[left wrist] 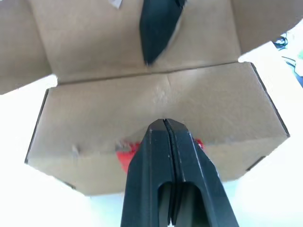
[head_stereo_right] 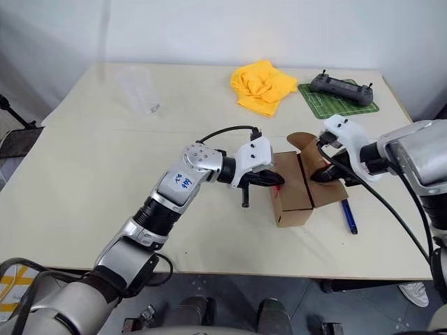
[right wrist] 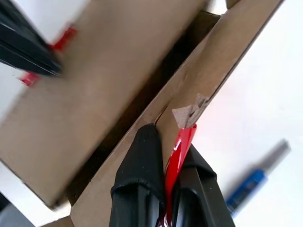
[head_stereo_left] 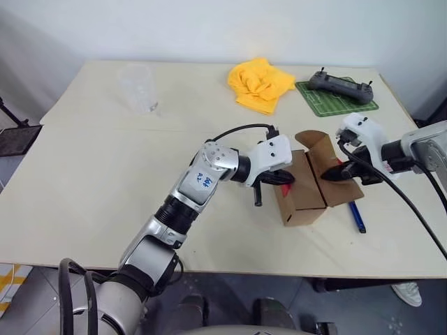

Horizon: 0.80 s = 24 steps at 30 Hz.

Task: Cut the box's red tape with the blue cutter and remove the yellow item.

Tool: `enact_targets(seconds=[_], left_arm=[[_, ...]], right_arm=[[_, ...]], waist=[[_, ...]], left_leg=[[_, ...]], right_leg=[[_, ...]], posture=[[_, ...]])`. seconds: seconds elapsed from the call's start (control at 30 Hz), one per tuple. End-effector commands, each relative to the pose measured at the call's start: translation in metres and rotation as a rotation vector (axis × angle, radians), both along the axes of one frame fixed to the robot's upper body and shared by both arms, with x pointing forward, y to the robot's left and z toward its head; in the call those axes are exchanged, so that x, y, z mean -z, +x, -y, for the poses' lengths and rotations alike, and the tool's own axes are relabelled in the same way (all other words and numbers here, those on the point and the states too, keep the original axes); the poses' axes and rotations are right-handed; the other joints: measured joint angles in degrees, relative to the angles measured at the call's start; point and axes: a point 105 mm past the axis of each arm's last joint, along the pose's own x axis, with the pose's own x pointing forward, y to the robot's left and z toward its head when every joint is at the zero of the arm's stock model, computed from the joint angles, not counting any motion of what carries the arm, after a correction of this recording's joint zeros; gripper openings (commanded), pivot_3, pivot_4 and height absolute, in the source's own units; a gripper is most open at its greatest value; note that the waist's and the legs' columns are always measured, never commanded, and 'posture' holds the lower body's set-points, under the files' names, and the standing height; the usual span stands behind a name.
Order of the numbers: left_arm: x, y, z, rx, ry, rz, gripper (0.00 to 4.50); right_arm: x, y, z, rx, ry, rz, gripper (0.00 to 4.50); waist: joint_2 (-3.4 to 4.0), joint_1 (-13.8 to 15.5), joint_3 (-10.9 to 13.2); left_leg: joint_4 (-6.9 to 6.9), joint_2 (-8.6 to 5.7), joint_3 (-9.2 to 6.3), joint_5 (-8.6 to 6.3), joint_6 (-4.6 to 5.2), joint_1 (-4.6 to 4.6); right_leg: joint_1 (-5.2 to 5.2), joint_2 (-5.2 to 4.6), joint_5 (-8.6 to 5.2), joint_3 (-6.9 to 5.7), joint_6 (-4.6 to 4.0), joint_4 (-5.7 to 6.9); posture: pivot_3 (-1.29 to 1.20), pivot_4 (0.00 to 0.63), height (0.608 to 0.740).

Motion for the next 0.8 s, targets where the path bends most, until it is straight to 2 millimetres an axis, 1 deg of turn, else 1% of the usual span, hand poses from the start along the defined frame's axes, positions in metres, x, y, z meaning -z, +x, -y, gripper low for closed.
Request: enact_targets(seconds=[0.03, 0.27, 0.37, 0.47, 0.6, 0.67, 0.8], left_arm=[[0.04, 0.001, -0.011, -0.059, 0.099, -0.124, 0.0], [0.044, 0.001, -0.008, -0.073, 0.091, -0.137, 0.0], [0.041, 0.0, -0.017, -0.086, 0.086, -0.14, 0.0], [0.041, -0.003, -0.033, -0.102, 0.105, -0.146, 0.0], [0.048, -0.009, -0.049, -0.113, 0.137, -0.174, 0.0], [0.052, -0.01, -0.054, -0.133, 0.142, -0.189, 0.0], [0.055, -0.011, -0.059, -0.158, 0.139, -0.204, 0.0]], right_arm=[[0.018, -0.001, 0.013, 0.052, -0.052, -0.06, 0.02], [0.024, -0.002, 0.02, 0.084, -0.034, -0.095, 0.02], [0.03, -0.001, 0.026, 0.101, -0.032, -0.101, 0.02], [0.029, 0.0, 0.027, 0.105, -0.036, -0.091, 0.02], [0.027, -0.001, 0.022, 0.077, -0.05, -0.08, 0.02], [0.024, -0.002, 0.015, 0.049, -0.046, -0.074, 0.02], [0.021, -0.004, 0.003, 0.019, -0.034, -0.069, 0.02]], waist=[[-0.12, 0.0, -0.1], [-0.05, 0.0, -0.1], [-0.05, 0.0, -0.1], [0.07, -0.3, -0.1], [0.47, -0.5, -0.1], [0.58, -0.1, -0.1], [0.8, 0.5, 0.4]], left_leg=[[0.0, 0.0, 0.0, -0.01, 0.0, 0.0], [-0.01, 0.04, 0.0, -0.04, -0.04, 0.0], [-0.01, 0.03, 0.0, -0.04, -0.03, 0.0], [-0.03, 0.05, 0.02, -0.05, -0.05, 0.0], [-0.07, 0.08, 0.07, -0.05, -0.05, 0.0], [-0.05, 0.05, 0.07, -0.05, -0.05, 0.0], [0.05, -0.05, 0.03, -0.05, 0.06, -0.19]], right_leg=[[0.0, 0.0, 0.0, 0.0, 0.0, -0.01], [-0.03, 0.02, -0.03, 0.0, -0.05, -0.01], [-0.01, 0.02, -0.03, 0.0, -0.05, -0.02], [-0.06, 0.03, -0.04, 0.01, -0.08, 0.0], [-0.12, 0.03, -0.06, 0.04, -0.1, 0.01], [-0.11, 0.03, -0.06, 0.05, -0.1, 0.01], [-0.17, -0.02, -0.04, 0.07, -0.07, 0.02]], posture=[[0.0, 0.15, 0.74], [0.0, 0.15, 0.74], [0.0, 0.15, 0.74], [0.0, 0.15, 0.74], [0.0, 0.15, 0.74], [0.0, 0.15, 0.74], [0.0, 0.15, 0.74]])
